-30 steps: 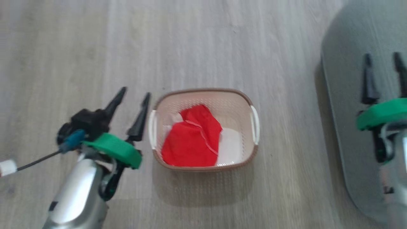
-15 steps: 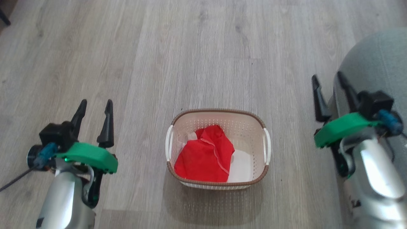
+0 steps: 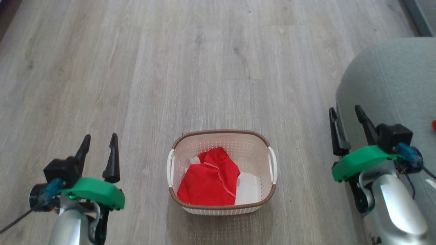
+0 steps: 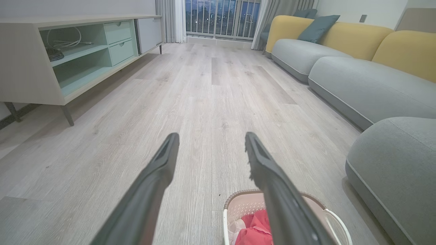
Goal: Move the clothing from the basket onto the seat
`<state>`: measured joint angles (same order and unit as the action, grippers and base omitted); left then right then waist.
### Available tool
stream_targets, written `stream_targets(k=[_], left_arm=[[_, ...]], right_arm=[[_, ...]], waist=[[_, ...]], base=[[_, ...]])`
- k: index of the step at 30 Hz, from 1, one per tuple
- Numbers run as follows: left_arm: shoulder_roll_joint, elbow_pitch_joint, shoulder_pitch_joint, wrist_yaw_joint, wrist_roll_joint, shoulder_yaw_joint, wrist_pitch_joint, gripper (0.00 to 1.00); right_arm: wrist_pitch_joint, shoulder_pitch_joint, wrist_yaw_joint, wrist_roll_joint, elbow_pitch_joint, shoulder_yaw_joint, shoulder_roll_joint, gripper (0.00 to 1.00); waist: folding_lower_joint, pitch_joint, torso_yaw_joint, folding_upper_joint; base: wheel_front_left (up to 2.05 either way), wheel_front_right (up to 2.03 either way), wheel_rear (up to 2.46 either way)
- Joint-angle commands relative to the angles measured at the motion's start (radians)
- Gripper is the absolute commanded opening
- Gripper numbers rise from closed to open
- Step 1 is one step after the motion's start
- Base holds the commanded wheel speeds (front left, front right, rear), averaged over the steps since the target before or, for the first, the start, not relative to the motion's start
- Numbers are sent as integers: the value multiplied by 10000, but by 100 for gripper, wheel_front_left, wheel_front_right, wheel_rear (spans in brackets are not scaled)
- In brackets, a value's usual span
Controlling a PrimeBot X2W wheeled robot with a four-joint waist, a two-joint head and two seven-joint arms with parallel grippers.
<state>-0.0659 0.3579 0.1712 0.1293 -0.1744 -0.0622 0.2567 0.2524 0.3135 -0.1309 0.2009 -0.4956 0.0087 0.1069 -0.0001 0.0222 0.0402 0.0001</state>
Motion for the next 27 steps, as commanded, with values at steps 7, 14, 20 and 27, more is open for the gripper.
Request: stream_targets(k=[7,14,20,27], left_arm=[[-23,-508,-51,11,133,-399,51,100],[4,-575,-58,12,115,-317,51,100],[-55,-532,23,13,81,-290,51,100],[-83,-553,91,13,67,-245,51,100]], right_arm=[[93,-35,2,-145,420,114,-122,100],[93,-41,2,-183,520,-30,-203,100],[93,25,2,-223,535,-91,-270,100],[93,96,2,-280,549,-179,-305,100]], waist=[[1,-87,-223,-1],[1,36,-211,-1],[1,140,-180,-1],[1,249,-161,-1]], base=[[0,0,0],[0,0,0],[0,0,0],[0,0,0]])
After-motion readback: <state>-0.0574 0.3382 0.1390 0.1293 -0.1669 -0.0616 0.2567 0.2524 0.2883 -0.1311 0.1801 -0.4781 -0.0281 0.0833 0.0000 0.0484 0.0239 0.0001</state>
